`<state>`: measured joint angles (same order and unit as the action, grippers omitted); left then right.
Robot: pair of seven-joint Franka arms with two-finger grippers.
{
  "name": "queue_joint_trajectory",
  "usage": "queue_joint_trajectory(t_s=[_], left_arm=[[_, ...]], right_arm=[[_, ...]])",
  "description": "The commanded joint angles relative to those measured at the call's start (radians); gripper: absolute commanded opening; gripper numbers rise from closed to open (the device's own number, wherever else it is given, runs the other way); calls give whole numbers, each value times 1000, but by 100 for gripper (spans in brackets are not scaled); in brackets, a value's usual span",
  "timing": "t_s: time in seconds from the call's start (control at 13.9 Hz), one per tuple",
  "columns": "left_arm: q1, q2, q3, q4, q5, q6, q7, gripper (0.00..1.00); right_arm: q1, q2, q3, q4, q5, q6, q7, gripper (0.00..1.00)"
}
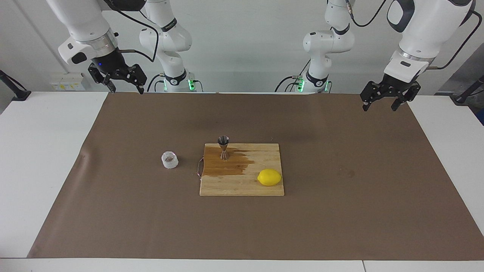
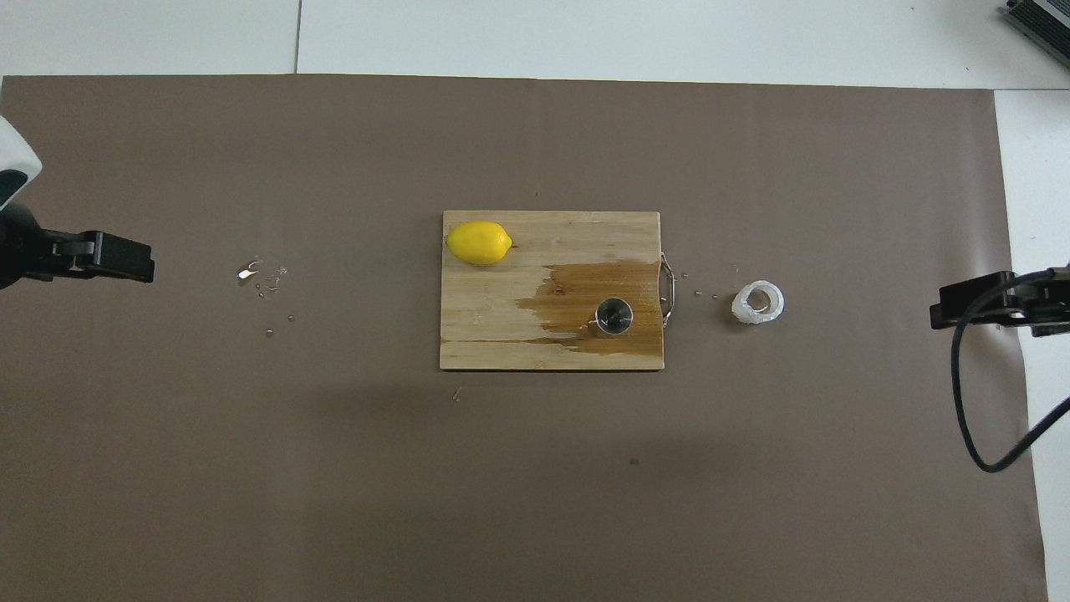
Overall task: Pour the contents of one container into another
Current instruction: 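Move the right gripper toward the small white cup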
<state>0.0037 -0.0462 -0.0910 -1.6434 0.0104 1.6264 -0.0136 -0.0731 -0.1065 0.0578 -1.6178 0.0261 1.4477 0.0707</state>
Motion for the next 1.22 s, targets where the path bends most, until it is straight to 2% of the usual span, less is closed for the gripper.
queue_joint_trajectory(t_s=[0.0,0.14,0.36,0.65,0.86,1.0,1.15], left_arm=[[-18,-12,16,4,10,-36,4,100],[-18,-12,8,4,8,-28,0,100],[-19,-14,7,-1,5,-25,1,100],[-28,-18,14,-7,2,-23,1,100],[-43,-18,23,-7,2,-25,0,100],[-62,-18,46,-7,2,-25,1,100],[-48,-18,42,-7,2,-25,1,100]], right_arm=[[-19,-45,0,-37,18,-30,-174,100],[-17,-93,-1,-120,23,-18,-392,100],[-63,-111,-3,-186,40,25,-669,100],[-152,-128,-3,-324,80,222,-1189,100],[-177,-122,-3,-379,139,336,-1428,100],[-181,-87,-3,-413,194,388,-1584,100],[-212,41,-3,-413,315,442,-1830,100]])
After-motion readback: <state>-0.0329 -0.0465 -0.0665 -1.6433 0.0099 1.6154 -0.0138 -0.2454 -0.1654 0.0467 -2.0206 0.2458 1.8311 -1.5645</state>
